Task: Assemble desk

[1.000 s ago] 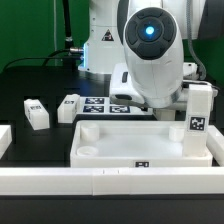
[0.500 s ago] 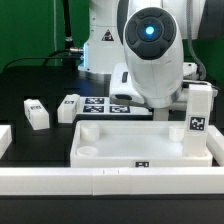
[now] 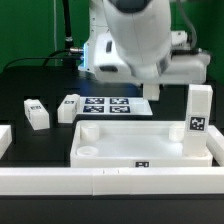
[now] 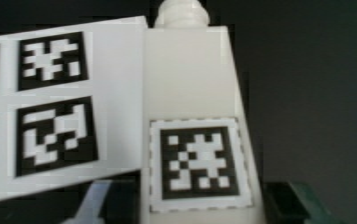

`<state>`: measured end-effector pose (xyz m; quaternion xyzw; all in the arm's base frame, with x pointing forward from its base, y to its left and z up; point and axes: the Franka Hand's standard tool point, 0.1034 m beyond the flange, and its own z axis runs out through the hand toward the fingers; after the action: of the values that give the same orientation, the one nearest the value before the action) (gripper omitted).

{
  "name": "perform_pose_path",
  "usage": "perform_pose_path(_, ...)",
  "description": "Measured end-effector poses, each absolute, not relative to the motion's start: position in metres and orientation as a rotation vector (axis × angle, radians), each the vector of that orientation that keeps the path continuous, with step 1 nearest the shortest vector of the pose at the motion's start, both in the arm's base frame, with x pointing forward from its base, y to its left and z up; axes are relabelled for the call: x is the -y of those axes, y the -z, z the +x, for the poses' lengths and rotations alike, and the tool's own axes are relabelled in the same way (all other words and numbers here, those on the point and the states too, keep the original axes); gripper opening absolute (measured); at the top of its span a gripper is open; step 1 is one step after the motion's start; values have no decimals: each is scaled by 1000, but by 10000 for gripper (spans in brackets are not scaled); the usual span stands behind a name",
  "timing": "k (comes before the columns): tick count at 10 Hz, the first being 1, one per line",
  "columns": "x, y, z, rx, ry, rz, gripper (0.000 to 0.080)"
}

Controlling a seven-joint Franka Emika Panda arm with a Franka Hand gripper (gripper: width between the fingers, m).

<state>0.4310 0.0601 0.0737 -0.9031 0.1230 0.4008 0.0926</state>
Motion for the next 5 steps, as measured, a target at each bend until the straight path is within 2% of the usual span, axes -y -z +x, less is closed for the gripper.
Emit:
perform_pose_path(2, -60, -97, 455, -343, -1143, -2697, 285)
perform_pose_path(5, -59, -90, 462, -356, -1054, -2737, 285)
